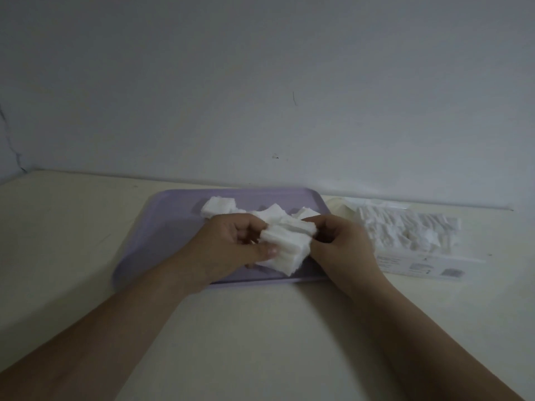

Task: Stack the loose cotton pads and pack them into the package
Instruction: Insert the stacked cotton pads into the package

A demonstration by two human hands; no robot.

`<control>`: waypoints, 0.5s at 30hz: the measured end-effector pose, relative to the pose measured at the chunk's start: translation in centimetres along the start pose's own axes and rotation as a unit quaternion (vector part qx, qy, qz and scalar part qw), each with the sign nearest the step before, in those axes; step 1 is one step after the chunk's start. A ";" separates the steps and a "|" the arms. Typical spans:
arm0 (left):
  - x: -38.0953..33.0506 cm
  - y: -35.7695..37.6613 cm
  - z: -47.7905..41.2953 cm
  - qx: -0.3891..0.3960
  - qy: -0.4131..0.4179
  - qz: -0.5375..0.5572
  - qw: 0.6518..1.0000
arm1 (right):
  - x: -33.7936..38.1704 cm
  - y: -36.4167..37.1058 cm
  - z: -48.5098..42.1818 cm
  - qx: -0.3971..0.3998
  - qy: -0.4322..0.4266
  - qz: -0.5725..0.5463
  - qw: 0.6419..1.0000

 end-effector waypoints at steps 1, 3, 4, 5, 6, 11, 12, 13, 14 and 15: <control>0.2 0.2 0.0 0.011 0.001 -0.020 1.000 | 0.0 0.1 0.1 0.026 0.003 -0.019 0.999; 0.6 0.4 0.0 0.010 0.008 -0.057 0.998 | 0.1 0.4 0.3 0.077 0.000 -0.044 0.996; 0.8 0.4 0.0 0.002 0.016 -0.079 0.997 | 0.0 0.6 0.4 0.093 -0.004 -0.048 0.995; 0.8 0.4 -0.1 -0.008 0.025 -0.095 0.995 | 0.0 0.7 0.3 0.099 -0.010 -0.047 0.994; 0.9 0.3 -0.1 -0.015 0.029 -0.099 0.995 | -0.2 0.7 0.2 0.097 -0.014 -0.042 0.994; 0.7 0.1 -0.1 -0.013 0.031 -0.081 0.996 | -0.6 0.7 0.0 0.084 -0.032 -0.013 0.996; 0.8 0.0 -0.2 -0.022 0.031 -0.093 0.995 | -0.6 0.8 0.1 0.096 -0.031 -0.021 0.995; 0.9 -0.1 -0.3 -0.032 0.032 -0.107 0.993 | -0.7 0.8 0.1 0.111 -0.028 -0.031 0.993; 1.0 -0.1 -0.4 -0.036 0.033 -0.113 0.992 | -0.7 0.9 0.1 0.130 -0.023 -0.043 0.990; 1.0 -0.1 -0.4 -0.040 0.034 -0.114 0.992 | -0.7 1.0 0.1 0.153 -0.016 -0.054 0.987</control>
Point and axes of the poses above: each hand's wrist, its own z-axis away from the middle knuckle, its own y-axis out of the palm, x = y × z, the point moved 4 cm from there along -z, towards the middle knuckle, and after that the axes turned 11 degrees about -x, right-handed, at the moved point
